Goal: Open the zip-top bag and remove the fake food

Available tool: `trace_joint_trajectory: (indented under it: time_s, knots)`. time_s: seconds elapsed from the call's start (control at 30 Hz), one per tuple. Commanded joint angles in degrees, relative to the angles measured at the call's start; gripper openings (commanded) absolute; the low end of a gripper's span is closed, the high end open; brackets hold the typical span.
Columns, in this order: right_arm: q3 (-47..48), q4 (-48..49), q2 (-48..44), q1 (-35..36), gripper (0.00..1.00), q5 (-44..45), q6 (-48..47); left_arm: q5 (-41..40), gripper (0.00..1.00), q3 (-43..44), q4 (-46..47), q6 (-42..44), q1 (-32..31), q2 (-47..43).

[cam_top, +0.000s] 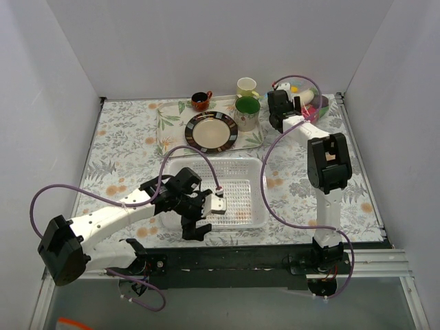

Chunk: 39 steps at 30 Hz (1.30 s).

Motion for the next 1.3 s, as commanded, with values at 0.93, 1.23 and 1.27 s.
trace_joint_trajectory:
  time_s: [0.93, 1.23, 1.27]
  knots:
    - [3.5, -5.1, 2.2, -10.0, 0.66, -10.3, 18.1, -18.2, 0.98, 20.1, -4.8, 0.7, 10.0, -2.9]
    - [-1.5, -2.5, -0.5, -10.0, 0.01, -14.6, 18.5, -18.5, 0.98, 16.0, -1.0, 5.9, 28.0, -5.9]
    - [-2.7, -2.2, -1.4, -10.0, 0.01, -13.9, 18.5, -18.9, 0.98, 14.6, -0.1, 6.5, 29.4, -6.2]
